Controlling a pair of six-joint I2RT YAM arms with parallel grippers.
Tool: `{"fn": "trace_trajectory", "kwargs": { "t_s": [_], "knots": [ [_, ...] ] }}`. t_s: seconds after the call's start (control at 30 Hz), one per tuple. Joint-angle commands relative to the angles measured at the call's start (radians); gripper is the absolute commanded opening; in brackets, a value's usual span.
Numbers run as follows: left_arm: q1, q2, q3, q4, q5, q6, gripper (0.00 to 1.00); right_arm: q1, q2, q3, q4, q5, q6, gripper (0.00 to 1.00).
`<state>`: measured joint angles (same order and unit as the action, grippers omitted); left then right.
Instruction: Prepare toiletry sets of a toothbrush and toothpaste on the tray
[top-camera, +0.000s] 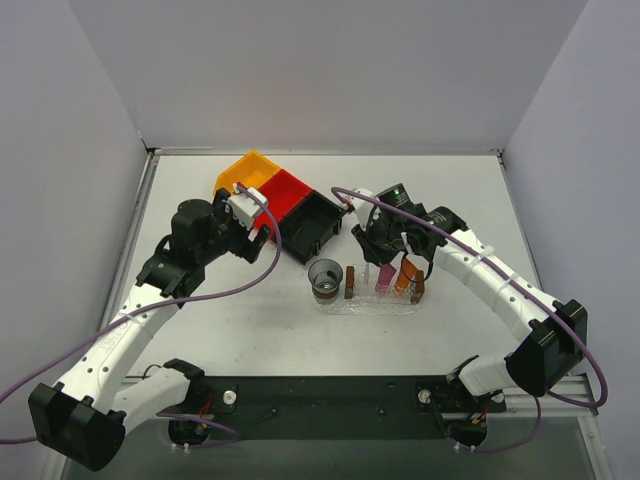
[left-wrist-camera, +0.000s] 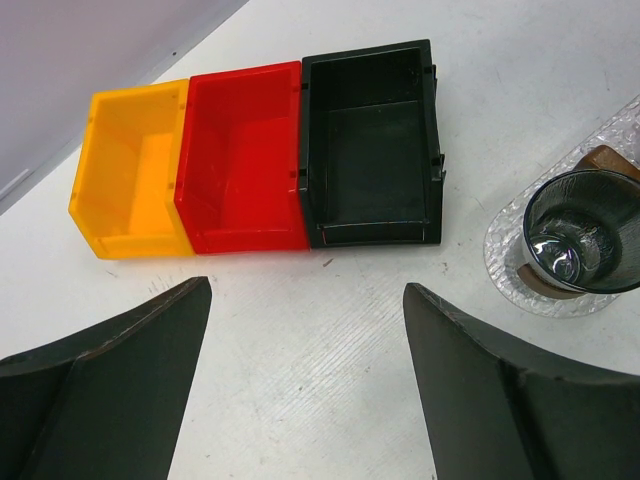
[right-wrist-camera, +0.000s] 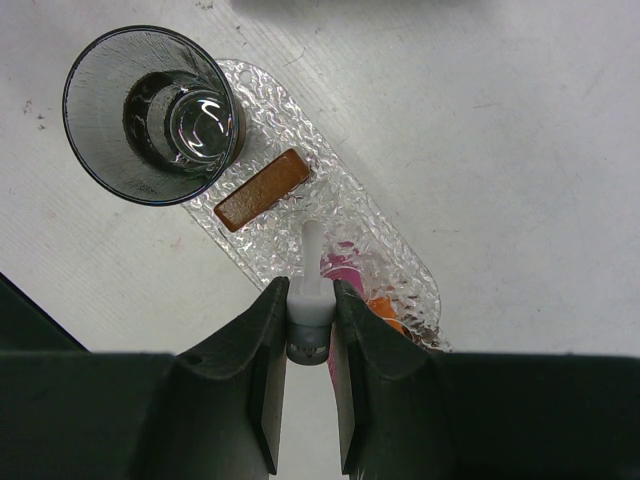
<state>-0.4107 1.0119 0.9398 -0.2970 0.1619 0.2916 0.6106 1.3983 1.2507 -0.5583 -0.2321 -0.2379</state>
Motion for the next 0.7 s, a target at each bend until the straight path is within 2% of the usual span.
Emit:
{"fn": "trace_trajectory", "kwargs": {
  "t_s": [0.0, 0.67],
  "knots": [
    [0.004, -0.012, 0.028, 0.009, 0.014, 0.004, 0.88, 0.008, -0.036, -0.008, 0.005, 0.002, 0.006, 0.00],
    [0.004, 0.002, 0.030, 0.009, 0.016, 0.009, 0.88, -0.008, -0.033, -0.010, 0.008, -0.022, 0.026, 0.00]
  ]
}}
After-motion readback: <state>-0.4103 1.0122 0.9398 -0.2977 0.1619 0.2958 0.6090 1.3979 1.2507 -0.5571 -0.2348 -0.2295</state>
